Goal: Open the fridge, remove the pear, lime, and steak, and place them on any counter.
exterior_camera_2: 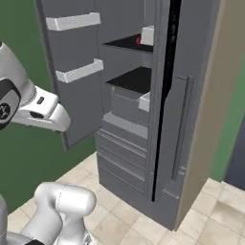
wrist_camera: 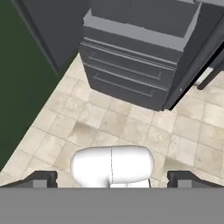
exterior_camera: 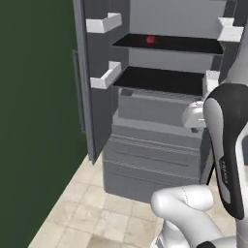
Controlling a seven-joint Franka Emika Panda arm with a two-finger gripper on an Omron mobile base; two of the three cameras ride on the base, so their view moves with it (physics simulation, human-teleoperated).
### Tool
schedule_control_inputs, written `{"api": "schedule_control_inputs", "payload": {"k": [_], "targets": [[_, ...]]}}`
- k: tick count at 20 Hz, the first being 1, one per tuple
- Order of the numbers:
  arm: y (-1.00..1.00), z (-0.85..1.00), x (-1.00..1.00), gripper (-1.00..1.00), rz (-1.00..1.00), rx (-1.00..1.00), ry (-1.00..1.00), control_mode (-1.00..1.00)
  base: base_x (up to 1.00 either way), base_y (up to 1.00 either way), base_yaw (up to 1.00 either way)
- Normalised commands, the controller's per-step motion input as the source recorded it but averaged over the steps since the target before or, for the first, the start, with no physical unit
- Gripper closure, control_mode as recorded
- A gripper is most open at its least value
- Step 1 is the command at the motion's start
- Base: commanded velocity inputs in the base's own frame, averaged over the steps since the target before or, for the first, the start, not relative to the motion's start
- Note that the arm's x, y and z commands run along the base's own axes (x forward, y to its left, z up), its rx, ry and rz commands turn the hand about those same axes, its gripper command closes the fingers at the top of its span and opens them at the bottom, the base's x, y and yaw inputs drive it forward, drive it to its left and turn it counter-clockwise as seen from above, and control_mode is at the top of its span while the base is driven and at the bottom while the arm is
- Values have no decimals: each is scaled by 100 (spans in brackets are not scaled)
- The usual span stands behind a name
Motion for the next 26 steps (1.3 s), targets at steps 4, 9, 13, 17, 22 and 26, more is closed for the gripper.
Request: {"api": "schedule_control_inputs", "payload": {"k": [4, 9, 13, 17, 22, 26], "targets": [[0, 0, 0, -100, 0, 0, 0, 100, 67, 72, -64], [0, 0, 0, -100, 0, 0, 0, 100, 53, 68, -56], [0, 0, 0, -100, 0, 0, 0, 100, 20, 14, -44], [0, 0, 0, -100, 0, 0, 0, 100, 8, -32, -28], [0, 0, 0, -100, 0, 0, 0, 100, 27, -9, -16], [0, 0, 0, -100, 0, 0, 0, 100, 49, 8, -6]]}}
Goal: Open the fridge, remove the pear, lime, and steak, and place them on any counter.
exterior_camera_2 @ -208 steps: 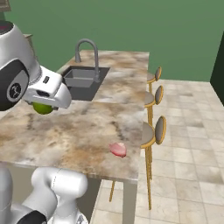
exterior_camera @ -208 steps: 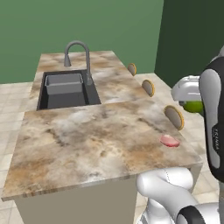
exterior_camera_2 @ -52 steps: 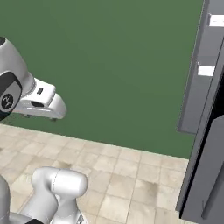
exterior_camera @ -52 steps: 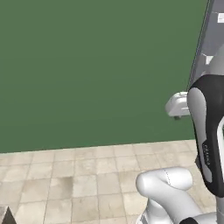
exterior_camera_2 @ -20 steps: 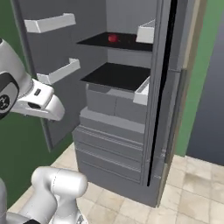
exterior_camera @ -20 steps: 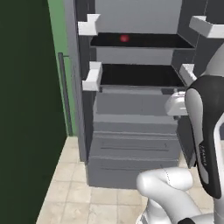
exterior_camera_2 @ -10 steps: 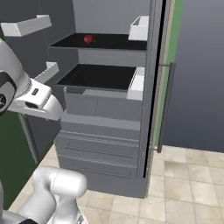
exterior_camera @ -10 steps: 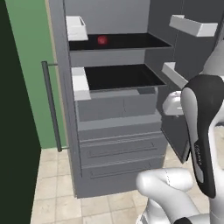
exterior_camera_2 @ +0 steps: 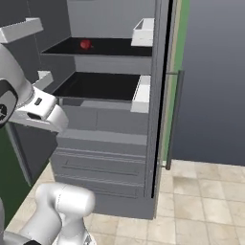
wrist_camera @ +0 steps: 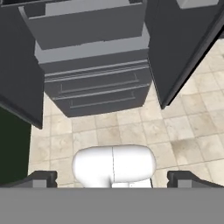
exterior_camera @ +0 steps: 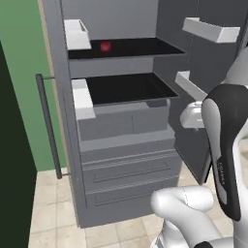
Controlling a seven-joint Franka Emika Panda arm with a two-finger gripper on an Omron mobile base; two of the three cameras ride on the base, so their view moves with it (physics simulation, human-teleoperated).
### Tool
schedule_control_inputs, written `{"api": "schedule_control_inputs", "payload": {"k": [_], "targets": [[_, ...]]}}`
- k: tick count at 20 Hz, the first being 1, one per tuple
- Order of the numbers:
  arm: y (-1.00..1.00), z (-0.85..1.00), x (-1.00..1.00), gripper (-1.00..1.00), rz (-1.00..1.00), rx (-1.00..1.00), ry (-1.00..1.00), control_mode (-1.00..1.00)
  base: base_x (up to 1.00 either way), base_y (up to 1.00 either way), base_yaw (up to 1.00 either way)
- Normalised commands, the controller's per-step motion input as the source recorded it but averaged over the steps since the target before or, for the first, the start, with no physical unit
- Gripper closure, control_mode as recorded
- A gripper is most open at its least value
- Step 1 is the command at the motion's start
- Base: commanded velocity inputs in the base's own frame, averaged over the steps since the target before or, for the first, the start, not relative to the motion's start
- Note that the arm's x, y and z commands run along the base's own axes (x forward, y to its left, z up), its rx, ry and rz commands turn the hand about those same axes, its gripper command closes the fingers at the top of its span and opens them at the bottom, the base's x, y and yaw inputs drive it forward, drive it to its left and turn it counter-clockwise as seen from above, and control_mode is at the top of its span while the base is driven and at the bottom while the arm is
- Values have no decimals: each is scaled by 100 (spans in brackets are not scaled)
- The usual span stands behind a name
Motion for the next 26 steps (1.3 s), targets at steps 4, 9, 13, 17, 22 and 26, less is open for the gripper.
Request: {"api": "schedule_control_inputs", "payload": {"k": [4, 9, 13, 17, 22, 26], "targets": [[0, 0, 0, -100, 0, 0, 0, 100, 57, 0, -3], [0, 0, 0, -100, 0, 0, 0, 100, 98, 5, -2], [0, 0, 0, -100, 0, 0, 0, 100, 99, 1, 0], [0, 0, 0, -100, 0, 0, 0, 100, 93, 1, 0], [0, 0, 0, -100, 0, 0, 0, 100, 77, 3, 0], [0, 0, 0, -100, 0, 0, 0, 100, 1, 6, 0]]}}
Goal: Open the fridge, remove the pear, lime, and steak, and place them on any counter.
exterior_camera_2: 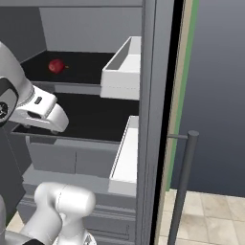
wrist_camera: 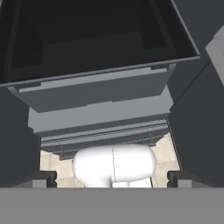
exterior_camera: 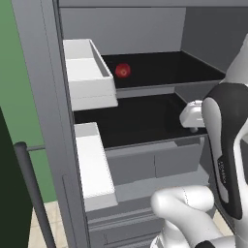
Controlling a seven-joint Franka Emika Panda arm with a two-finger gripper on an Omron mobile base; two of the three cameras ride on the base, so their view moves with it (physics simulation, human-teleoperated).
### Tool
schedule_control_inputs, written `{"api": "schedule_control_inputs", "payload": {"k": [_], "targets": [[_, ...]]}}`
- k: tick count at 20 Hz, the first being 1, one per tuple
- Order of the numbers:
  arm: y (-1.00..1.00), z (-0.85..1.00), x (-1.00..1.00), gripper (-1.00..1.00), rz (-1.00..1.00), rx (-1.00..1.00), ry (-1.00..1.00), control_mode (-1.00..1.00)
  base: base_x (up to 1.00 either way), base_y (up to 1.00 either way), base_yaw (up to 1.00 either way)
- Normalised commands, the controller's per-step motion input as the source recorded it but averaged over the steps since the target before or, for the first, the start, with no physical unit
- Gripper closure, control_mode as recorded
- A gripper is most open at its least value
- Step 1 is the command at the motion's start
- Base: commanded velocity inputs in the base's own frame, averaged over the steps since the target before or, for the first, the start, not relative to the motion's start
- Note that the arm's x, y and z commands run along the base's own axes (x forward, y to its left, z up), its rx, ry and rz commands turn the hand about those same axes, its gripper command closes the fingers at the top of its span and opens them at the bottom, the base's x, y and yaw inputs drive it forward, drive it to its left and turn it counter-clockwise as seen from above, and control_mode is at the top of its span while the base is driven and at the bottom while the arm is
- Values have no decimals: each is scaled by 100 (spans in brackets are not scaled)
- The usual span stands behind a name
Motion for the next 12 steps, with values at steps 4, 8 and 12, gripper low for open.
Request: {"api": "schedule_control_inputs", "payload": {"k": [4, 8, 12], "targets": [[6, 19, 6, -100, 1, 0, 0, -100, 0, 0, 0], [0, 67, 4, -100, 1, -4, 3, -100, 0, 0, 0], [0, 69, 9, -100, 0, -6, 0, -100, 0, 0, 0]]}}
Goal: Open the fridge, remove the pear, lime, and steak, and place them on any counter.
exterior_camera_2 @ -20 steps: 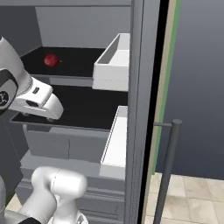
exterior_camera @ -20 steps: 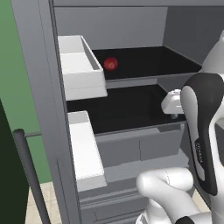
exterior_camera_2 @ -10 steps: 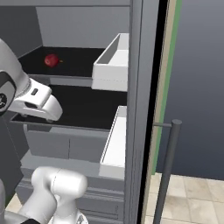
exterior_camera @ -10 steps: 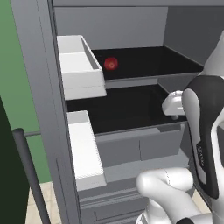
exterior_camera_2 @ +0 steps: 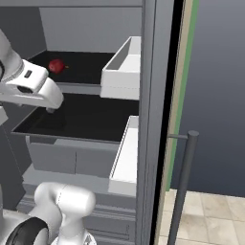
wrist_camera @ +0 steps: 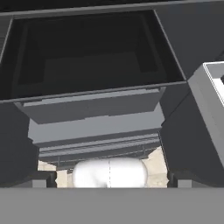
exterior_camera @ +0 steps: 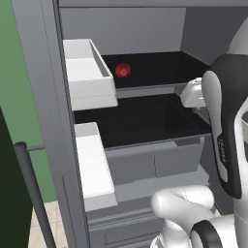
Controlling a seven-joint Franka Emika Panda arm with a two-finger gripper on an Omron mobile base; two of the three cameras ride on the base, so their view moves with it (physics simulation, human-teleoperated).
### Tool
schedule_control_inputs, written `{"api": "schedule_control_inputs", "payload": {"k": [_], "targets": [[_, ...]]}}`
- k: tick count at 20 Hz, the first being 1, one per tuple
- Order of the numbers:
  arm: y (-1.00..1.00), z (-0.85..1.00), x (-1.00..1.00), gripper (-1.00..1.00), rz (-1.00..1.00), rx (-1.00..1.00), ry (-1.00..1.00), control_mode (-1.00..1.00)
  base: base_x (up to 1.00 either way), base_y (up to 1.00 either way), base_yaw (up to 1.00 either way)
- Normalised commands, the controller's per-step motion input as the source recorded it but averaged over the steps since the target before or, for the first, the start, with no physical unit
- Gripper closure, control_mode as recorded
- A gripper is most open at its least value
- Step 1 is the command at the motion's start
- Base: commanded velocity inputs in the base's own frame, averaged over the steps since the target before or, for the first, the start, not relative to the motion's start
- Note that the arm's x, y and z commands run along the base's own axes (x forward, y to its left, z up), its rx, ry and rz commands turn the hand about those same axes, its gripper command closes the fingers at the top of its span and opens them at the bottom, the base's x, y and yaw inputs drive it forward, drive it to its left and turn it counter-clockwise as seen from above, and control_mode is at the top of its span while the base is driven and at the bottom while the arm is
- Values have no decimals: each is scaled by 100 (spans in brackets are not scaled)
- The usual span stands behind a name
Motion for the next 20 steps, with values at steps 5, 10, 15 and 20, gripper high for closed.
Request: {"api": "schedule_control_inputs", "payload": {"k": [5, 10, 15, 20], "targets": [[2, 23, 52, -100, 10, -1, -1, -100, 0, 0, 0], [13, 3, 59, -100, 16, 0, -12, -100, 0, 0, 0], [45, 2, 35, -100, 8, 0, -10, -100, 0, 0, 0], [40, 0, 40, -100, 2, 0, -10, -100, 0, 0, 0]]}}
